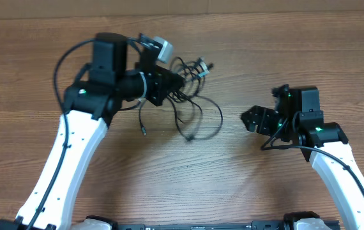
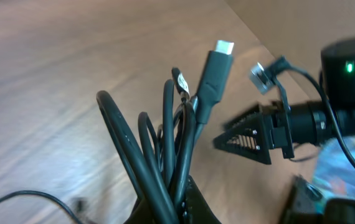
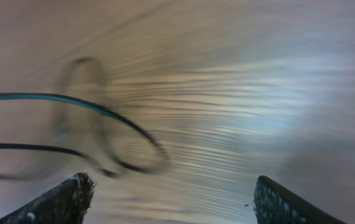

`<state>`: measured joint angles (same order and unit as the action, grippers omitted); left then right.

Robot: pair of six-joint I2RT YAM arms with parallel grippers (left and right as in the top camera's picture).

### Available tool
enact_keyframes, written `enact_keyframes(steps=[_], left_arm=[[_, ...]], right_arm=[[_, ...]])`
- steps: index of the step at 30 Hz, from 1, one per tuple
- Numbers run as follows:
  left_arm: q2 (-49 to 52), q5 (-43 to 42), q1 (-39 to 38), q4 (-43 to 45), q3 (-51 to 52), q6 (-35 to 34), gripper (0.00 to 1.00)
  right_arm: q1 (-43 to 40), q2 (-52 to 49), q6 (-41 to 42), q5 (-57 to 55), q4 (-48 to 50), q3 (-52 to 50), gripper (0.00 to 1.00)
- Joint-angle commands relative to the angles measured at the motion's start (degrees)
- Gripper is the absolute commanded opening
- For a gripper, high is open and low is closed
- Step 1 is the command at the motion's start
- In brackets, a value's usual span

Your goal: Untangle cables

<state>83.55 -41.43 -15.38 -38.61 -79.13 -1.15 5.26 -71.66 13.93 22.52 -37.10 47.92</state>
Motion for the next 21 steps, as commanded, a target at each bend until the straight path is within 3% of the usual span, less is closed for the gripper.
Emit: enact_keyframes(steps=[1,6,12,17,21], left_arm=[[2.93,-8.59,-1.88,0.68,-1.33,-3.37,0.04],[6.1,-16.85,-1.92,1.64,-1.33,-13.53,0.04],[8.35,-27.19,-1.95,5.2,-1.33,-19.47,0.04],[8.55,-30.47,-1.95,9.18,-1.33,-25.09,0.04],[8.57,-30.42,-1.97,9.81,-1.33,-27.19,0.04]], right_arm=[[-0.13,-0.04,-6.97,22.93,5.07,0.79,0.82],[-0.13,-0.04,-6.69,28.83,12.17,0.79,0.82],[-0.13,-0.04,-6.51,28.72,15.32,0.79,0.81],[-0.09,-0.04,-6.51,28.57,16.31,0.79,0.81],[-0.07,-0.04,-6.36,28.59,16.94,0.79,0.68]])
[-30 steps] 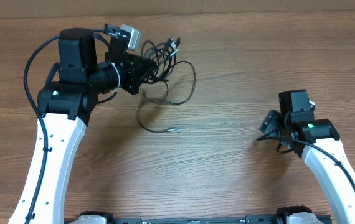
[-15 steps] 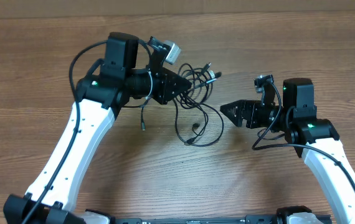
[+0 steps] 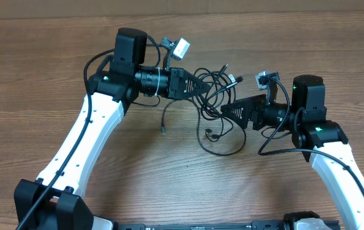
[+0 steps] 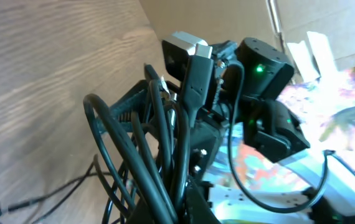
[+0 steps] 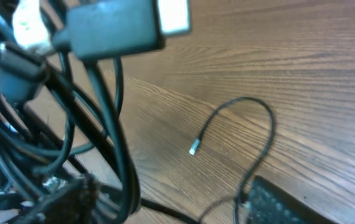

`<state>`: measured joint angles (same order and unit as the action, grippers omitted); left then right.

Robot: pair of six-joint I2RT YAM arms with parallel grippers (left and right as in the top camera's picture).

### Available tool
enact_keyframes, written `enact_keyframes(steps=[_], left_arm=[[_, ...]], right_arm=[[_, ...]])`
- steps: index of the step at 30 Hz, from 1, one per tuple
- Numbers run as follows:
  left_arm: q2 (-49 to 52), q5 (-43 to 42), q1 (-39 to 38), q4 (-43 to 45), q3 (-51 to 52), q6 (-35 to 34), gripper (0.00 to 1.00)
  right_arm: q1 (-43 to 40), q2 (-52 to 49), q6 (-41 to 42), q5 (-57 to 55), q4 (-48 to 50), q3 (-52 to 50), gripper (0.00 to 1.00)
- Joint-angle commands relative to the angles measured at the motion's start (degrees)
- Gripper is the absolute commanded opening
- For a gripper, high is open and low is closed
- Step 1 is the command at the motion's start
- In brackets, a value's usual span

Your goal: Untangle cables

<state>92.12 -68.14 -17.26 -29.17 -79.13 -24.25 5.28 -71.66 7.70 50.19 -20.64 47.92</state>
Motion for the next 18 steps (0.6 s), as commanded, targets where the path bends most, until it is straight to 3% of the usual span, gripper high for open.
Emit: enact_keyframes(steps=[1,3,4,6,9,18], left_arm=[[0.02,-3.72,-0.09,0.5,-1.33,-4.68,0.04],[0.02,-3.72,-0.09,1.09,-1.33,-6.45,0.04],[0.02,-3.69,-0.09,1.27,-1.33,-6.84,0.04],[0.02,-3.45,-0.15,1.44,-1.33,-6.88,0.04],[0.04,-3.1,-0.61,1.84,-1.33,-6.88,0.04],[0.04,-0.31,-3.21,3.19,-1.33,-7.58,0.04]], right_arm=[[-0.11,-0.04,-0.04,0.92,0.52,0.79,0.63],[-0.09,-0.04,-0.02,0.92,0.66,0.79,0.42],[-0.09,-0.04,0.22,0.92,0.66,0.79,0.37],[-0.09,-0.07,1.66,0.94,0.72,0.79,0.36],[0.04,-0.04,2.95,1.11,0.92,0.79,0.45],[1.7,-0.07,2.97,1.14,0.85,0.79,0.45]])
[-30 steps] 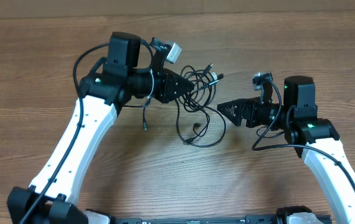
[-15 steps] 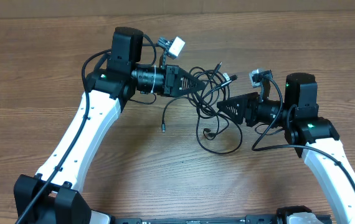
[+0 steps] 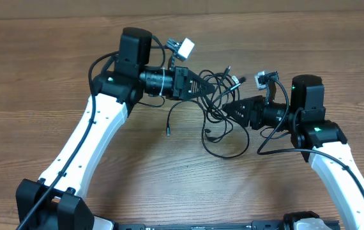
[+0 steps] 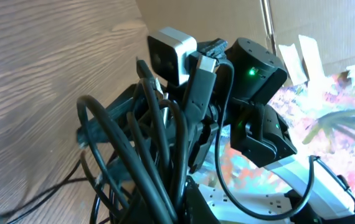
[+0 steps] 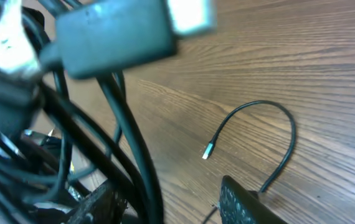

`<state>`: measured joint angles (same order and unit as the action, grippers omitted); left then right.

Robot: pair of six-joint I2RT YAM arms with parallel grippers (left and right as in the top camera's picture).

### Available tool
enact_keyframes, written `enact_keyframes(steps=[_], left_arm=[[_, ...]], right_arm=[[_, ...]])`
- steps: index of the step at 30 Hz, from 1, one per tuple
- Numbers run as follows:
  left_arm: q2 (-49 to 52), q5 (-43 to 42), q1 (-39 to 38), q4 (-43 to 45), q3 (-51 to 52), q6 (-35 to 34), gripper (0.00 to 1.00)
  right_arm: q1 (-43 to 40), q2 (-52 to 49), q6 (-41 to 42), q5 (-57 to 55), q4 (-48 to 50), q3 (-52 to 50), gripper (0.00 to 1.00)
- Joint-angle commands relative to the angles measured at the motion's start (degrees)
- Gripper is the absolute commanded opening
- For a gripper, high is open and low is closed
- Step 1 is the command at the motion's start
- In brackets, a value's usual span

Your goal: Untangle cables

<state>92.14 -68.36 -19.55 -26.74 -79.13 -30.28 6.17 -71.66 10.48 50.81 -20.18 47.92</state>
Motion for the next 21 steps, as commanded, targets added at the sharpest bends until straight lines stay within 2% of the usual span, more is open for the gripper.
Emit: enact_keyframes(steps=[1,2,4,6,8,11,15,16,18,21], left_arm=[[0.02,-0.09,-1.11,1.25,-1.33,-1.75,0.04],[0.02,-0.11,-1.16,1.62,-1.33,-1.73,0.04],[0.02,-0.07,-1.14,2.03,-1.33,-1.68,0.04],[0.02,-0.07,-0.7,2.29,-1.31,-1.66,0.04],[0.02,-0.07,-0.02,2.62,-1.33,-1.03,0.04],[0.02,-0.07,0.81,2.56,-1.33,1.95,0.04],[0.02,0.24,1.75,2.49,-1.33,5.42,0.04],[0.02,1.01,2.03,1.97,-1.33,6.16,0.04],[0.02,2.82,2.43,0.59,-1.33,7.3,0.04],[0.02,5.66,2.89,-3.15,-1.33,10.32,0.04]], right_arm=[[0.92,-0.07,0.2,0.52,0.37,0.79,0.4],[0.98,-0.07,0.2,0.48,0.37,0.79,0.36],[0.98,-0.07,0.17,0.02,-0.04,0.79,0.21],[0.98,-0.07,0.17,-1.92,-1.62,0.79,0.12],[0.94,-0.07,0.2,-10.71,-6.8,0.79,0.05],[0.94,-0.07,0.39,-24.28,-13.31,0.79,0.04],[0.94,-0.07,6.78,-44.78,-20.79,0.79,0.04],[0.94,-0.07,8.59,-49.16,-22.18,0.79,0.08],[0.94,-0.07,12.0,-55.69,-24.24,0.79,0.12],[0.94,-0.07,13.77,-60.57,-25.62,0.79,0.13]])
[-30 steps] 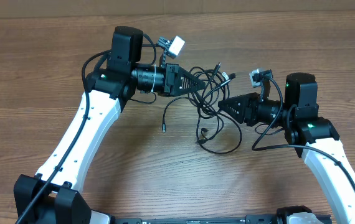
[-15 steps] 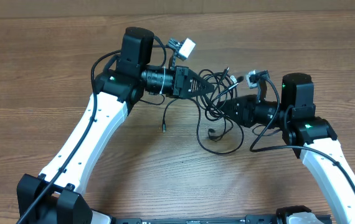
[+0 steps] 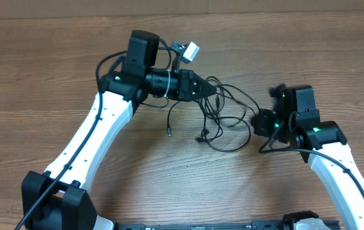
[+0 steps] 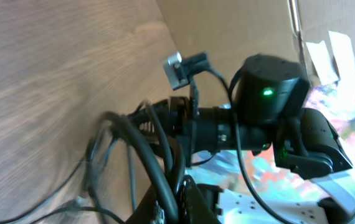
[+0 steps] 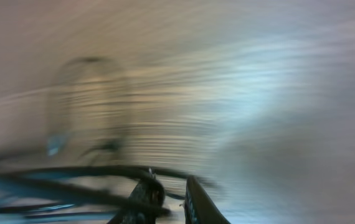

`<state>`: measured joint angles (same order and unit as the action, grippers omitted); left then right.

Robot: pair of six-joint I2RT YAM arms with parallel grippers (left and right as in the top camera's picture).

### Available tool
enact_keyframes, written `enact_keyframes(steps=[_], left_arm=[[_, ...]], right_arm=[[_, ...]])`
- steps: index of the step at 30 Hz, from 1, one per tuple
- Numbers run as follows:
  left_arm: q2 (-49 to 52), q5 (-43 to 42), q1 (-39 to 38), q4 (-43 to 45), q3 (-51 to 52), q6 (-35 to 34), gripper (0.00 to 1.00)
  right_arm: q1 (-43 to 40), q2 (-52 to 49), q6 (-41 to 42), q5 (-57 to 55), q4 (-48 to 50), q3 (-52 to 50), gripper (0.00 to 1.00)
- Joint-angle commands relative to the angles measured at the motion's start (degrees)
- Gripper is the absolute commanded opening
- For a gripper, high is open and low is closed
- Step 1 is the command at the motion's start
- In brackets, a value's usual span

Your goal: Untangle cables

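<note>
A tangle of thin black cables [image 3: 223,121] lies and hangs over the middle of the wooden table [image 3: 54,76]. My left gripper [image 3: 209,91] is shut on a bunch of these cables [image 4: 146,149], its jaws pinching them at the bottom of the left wrist view [image 4: 176,198]. My right gripper [image 3: 257,121] sits at the right end of the tangle, shut on one black cable [image 5: 71,177] that runs off to the left from its jaws [image 5: 172,198]. The right wrist view is blurred. Loose plug ends [image 3: 170,133] dangle below the left gripper.
My right arm and its camera [image 4: 265,106] fill the far side of the left wrist view. Cardboard walls [image 3: 246,6] stand along the table's back edge. Bare wood lies to the left and in front of the tangle.
My right gripper was open and pushed into the bundle close to the left gripper. Now it is shut on a cable and sits farther right. The tangle is drawn out between the two grippers.
At first my left gripper held the bundle at the back left, with the right gripper open and apart at the right. Then both met mid-table, the open right jaws around the bundle's cables. Now the right gripper is shut on one cable, away from the left.
</note>
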<state>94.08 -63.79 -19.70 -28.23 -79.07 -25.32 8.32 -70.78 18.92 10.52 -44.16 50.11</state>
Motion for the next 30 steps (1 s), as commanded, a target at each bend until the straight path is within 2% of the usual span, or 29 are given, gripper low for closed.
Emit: enact_keyframes(steps=[1,7,9,11,12,15,17,21,24,28,30], left_arm=[[-1.92,2.01,3.1,-3.13,-1.4,6.8,0.04],[-1.92,10.32,3.26,-12.9,-1.4,13.7,0.04],[-1.92,11.8,3.23,-15.19,-1.4,15.5,0.04],[-1.92,11.8,3.23,-16.57,-1.4,17.46,0.04],[-1.92,11.65,3.23,-16.61,-1.4,17.73,0.04],[-1.95,10.86,3.23,-16.02,-1.4,17.75,0.04],[-1.95,8.92,3.23,-14.91,-1.4,17.75,0.04],[-1.95,0.09,3.19,-10.34,-1.4,17.73,0.04],[-1.95,-6.6,3.17,-6.73,-1.4,17.64,0.04],[-1.95,-10.62,3.13,-5.64,-1.4,17.64,0.04],[-1.92,-10.62,3.13,-5.79,-1.4,17.66,0.04]], right_arm=[[-1.2,-0.94,5.33,-21.09,-1.68,-1.4,0.12],[-1.2,-0.94,10.12,-24.87,-1.11,-1.4,0.11],[-1.2,-0.94,10.25,-23.04,0.13,-1.4,0.2],[-1.2,-0.94,10.14,-18.14,2.05,-1.4,0.37],[-1.2,-0.94,9.38,-15.56,2.82,-1.4,0.41],[-1.18,-0.94,0.13,1.64,6.88,-1.4,0.47],[-1.18,-0.94,-6.34,14.73,9.4,-1.4,0.5],[-1.18,-0.94,-11.74,27.41,11.58,-1.4,0.52],[-1.18,-0.94,-11.8,28.04,12.09,-1.4,0.59],[-1.2,-0.94,-12.0,26.4,16.33,-1.4,0.82],[-1.2,-0.94,-11.98,23.26,19.91,-1.4,0.84]])
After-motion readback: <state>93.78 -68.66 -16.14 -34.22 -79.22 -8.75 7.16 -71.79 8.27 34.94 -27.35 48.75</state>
